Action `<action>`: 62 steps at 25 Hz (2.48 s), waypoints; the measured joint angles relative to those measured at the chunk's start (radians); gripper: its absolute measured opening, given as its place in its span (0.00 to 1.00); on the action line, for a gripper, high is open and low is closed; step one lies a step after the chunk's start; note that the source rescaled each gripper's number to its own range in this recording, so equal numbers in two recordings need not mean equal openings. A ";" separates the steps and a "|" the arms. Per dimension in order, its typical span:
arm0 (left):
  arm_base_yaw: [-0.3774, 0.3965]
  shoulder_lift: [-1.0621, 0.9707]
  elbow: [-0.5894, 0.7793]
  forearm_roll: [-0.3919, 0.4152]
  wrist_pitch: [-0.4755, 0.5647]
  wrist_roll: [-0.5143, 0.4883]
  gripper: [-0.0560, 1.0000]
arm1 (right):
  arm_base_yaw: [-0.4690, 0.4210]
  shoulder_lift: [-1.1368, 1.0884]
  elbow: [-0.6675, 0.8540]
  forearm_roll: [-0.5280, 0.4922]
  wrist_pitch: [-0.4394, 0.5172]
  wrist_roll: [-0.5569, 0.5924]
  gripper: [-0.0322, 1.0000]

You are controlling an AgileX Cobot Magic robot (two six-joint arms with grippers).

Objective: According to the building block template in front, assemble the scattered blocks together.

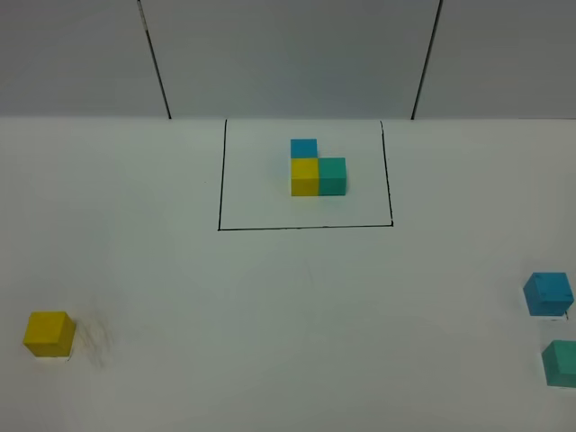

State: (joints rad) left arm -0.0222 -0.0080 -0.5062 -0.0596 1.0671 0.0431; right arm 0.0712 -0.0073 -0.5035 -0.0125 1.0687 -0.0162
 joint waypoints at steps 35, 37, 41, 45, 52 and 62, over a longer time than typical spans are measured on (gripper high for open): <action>0.000 0.267 -0.054 0.070 -0.052 -0.153 0.35 | 0.000 0.000 0.000 0.000 0.000 0.000 0.74; 0.000 0.379 -0.085 0.084 -0.083 -0.158 0.35 | 0.000 0.000 0.000 0.000 0.000 0.000 0.74; 0.000 0.592 -0.153 0.093 -0.139 -0.161 0.35 | 0.000 0.000 0.000 0.000 0.000 0.000 0.74; 0.000 0.806 -0.209 0.094 -0.191 -0.161 0.35 | 0.000 0.000 0.000 0.000 0.000 0.000 0.74; 0.000 1.097 -0.265 0.086 -0.229 -0.138 0.38 | 0.000 0.000 0.000 0.000 0.000 0.000 0.74; 0.000 1.315 -0.279 0.022 -0.292 -0.083 0.73 | 0.000 0.000 0.000 0.000 0.000 0.000 0.74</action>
State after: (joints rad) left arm -0.0222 1.3071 -0.7848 -0.0379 0.7756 -0.0404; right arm 0.0712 -0.0073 -0.5035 -0.0125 1.0687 -0.0162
